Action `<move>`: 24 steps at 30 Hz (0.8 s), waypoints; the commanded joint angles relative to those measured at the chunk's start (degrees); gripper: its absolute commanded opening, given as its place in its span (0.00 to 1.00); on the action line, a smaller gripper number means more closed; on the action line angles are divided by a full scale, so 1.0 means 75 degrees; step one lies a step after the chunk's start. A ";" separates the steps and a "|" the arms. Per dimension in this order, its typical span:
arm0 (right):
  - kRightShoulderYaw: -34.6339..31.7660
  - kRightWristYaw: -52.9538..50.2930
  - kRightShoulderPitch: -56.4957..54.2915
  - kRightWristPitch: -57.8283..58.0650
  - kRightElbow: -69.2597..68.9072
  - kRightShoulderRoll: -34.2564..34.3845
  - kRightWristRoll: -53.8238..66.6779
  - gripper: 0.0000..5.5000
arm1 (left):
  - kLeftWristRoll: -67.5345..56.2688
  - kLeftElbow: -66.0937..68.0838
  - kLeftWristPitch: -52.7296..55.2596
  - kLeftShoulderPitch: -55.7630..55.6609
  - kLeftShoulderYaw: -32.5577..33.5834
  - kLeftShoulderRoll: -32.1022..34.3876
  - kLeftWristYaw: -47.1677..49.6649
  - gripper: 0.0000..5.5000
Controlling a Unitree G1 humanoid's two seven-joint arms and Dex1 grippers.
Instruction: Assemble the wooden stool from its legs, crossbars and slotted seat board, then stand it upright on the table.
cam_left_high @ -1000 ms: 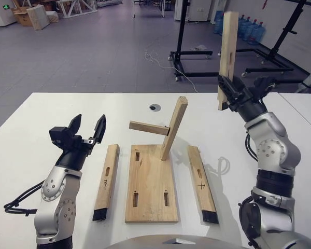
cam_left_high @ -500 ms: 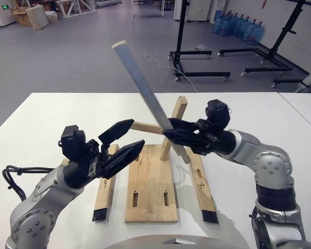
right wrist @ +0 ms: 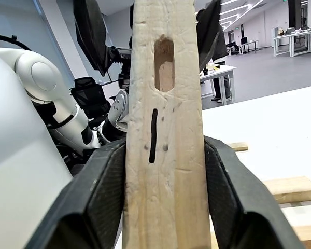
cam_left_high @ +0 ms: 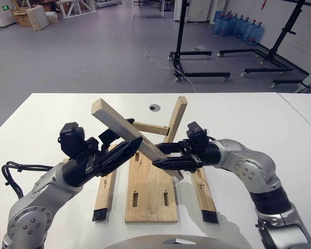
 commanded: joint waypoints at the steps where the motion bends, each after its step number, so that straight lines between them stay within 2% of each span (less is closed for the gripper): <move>1: 0.0154 0.0103 -0.0241 -0.0011 -0.0011 0.0047 -0.0124 0.37 | 0.0425 0.0010 -0.0095 0.0057 -0.0108 -0.0051 0.0170 0.66; 7: 0.0362 0.0332 -0.0191 -0.0025 -0.0084 0.0015 -0.0237 0.37 | 0.0038 -0.0170 -0.0141 0.0055 -0.0035 -0.0078 0.0126 0.51; 12: 0.0160 0.0401 -0.0258 0.0019 -0.0023 0.0020 -0.0111 0.37 | -0.0188 -0.0332 -0.0084 0.0355 0.0024 0.0115 -0.0151 0.38; 20: 0.0151 0.0149 -0.0182 -0.0321 0.0068 0.0209 -0.0516 0.37 | -0.0264 -0.0302 -0.0137 0.0453 0.0028 0.0207 -0.0256 0.37; 23: 0.0157 0.0028 -0.0256 -0.0345 0.0152 0.0227 -0.0721 0.37 | 0.0190 -0.0372 -0.0463 0.0441 0.0075 0.0071 -0.0377 0.37; 24: 0.0209 0.0037 -0.0286 -0.0217 0.0142 0.0130 -0.0765 0.42 | 0.0465 -0.0312 -0.0594 0.0397 0.0070 0.0023 -0.0375 0.37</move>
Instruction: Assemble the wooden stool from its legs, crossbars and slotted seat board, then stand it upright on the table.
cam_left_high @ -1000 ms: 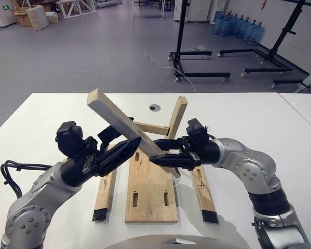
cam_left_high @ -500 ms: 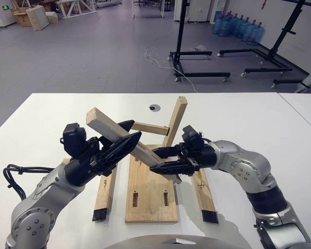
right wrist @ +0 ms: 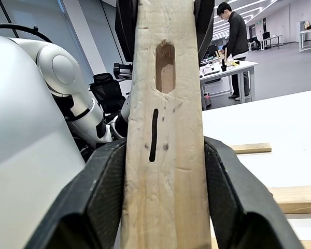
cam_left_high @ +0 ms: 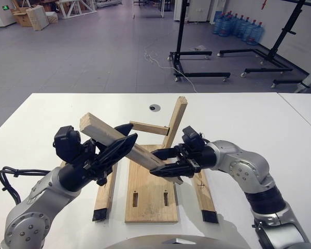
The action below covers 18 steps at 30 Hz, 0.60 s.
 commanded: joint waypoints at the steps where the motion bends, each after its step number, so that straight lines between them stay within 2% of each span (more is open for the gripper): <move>1: -0.0063 -0.0393 -0.0251 0.0122 0.0117 -0.0242 -0.0352 0.47 | 0.0713 -0.0041 -0.0312 0.0026 -0.0059 -0.0057 -0.0300 0.37; 5: 0.0008 -0.0127 -0.0238 0.0530 0.0056 -0.0604 -0.0156 0.58 | 0.0678 0.0399 -0.0486 0.0073 0.0675 0.0180 -0.0514 0.37; 10: -0.0199 0.0054 -0.0287 0.0493 0.0397 -0.1157 -0.0406 0.74 | 0.0929 0.1977 -0.0440 -0.0183 0.2043 0.1184 -0.1726 0.37; 15: -0.0708 -0.0164 -0.0833 0.0392 0.0641 -0.0991 -0.0280 0.74 | 0.3049 0.3817 -0.0808 -0.1674 0.0643 0.1172 -0.2213 0.37; 18: -0.0875 -0.0227 -0.0997 0.0495 0.0575 -0.0949 -0.0122 0.74 | 0.4154 0.4501 -0.1079 -0.2082 0.0018 0.1165 -0.2400 0.37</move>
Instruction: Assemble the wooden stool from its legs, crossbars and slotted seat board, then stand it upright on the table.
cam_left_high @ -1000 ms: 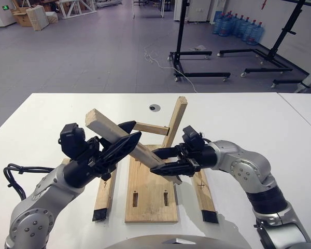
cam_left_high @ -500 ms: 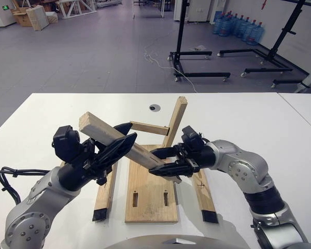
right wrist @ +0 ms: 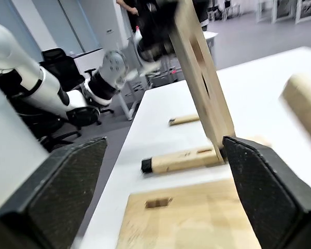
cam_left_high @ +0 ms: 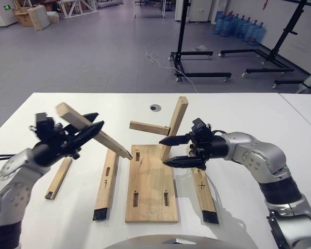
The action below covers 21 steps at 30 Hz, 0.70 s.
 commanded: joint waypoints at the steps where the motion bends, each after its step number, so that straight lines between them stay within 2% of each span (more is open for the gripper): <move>1: -0.0259 -0.0115 -0.0261 0.0116 -0.0130 0.0025 0.0224 0.74 | 0.1155 0.0676 -0.0214 -0.0467 -0.0663 0.0041 -0.0193 0.37; 7: -0.0737 -0.0598 -0.0167 0.0250 -0.0368 0.0228 0.0736 0.74 | 0.2465 0.1343 -0.0227 -0.1094 -0.1196 -0.0137 0.0607 0.37; 9: -0.0895 -0.0787 -0.0153 0.0332 -0.0435 0.0309 0.0954 0.74 | 0.3056 0.1704 -0.1027 -0.1318 -0.1238 -0.0360 0.0722 0.37; 12: -0.0885 -0.0866 -0.0185 0.0317 -0.0431 0.0306 0.0967 0.74 | 0.3113 0.1994 -0.1814 -0.1551 -0.1023 -0.0657 0.0531 0.37; 15: -0.0884 -0.0901 -0.0237 0.0278 -0.0407 0.0328 0.0971 0.74 | 0.3526 0.2297 -0.2083 -0.1811 -0.1003 -0.0738 0.0808 0.37; 18: -0.0801 -0.0917 -0.0211 0.0216 -0.0434 0.0384 0.0909 0.74 | 0.3181 0.2708 -0.2327 -0.2095 -0.0785 -0.0887 0.0383 0.37; 21: -0.0726 -0.0912 -0.0203 0.0174 -0.0430 0.0439 0.0856 0.74 | 0.2112 0.2890 -0.2108 -0.2192 -0.0348 -0.1005 -0.0597 0.37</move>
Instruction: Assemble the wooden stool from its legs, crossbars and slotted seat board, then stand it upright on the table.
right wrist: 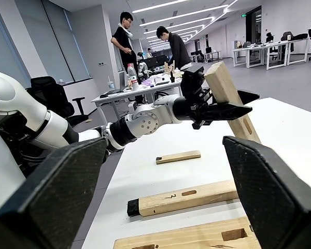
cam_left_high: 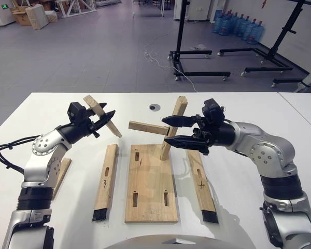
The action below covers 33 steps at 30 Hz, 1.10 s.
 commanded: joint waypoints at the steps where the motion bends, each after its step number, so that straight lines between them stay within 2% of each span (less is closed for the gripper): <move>1: 0.0112 -0.0017 -0.0112 -0.0066 -0.0090 0.0073 -0.0057 0.74 | -0.1258 0.0243 0.0226 -0.0235 0.0547 -0.0081 -0.1281 0.37; 6: 0.0160 0.0032 -0.0197 -0.0100 -0.0033 0.0084 -0.0105 0.74 | -0.1608 0.0566 0.0596 -0.0269 0.0315 0.0174 -0.2842 0.37; 11: 0.0122 0.0085 -0.0385 -0.0245 0.0123 0.0059 -0.0203 0.74 | -0.1344 0.0849 0.0964 -0.0471 -0.0156 0.0323 -0.3705 0.37; 23: -0.0190 -0.0107 -0.0745 -0.0226 0.0232 0.0229 0.0072 0.74 | -0.0766 0.0965 0.1586 -0.0808 -0.0593 0.0966 -0.4525 0.37; 33: -0.0539 -0.0169 -0.1312 -0.0457 0.0629 0.0241 0.0005 0.74 | -0.0225 0.0710 0.1942 -0.1178 -0.1422 0.1312 -0.4984 0.37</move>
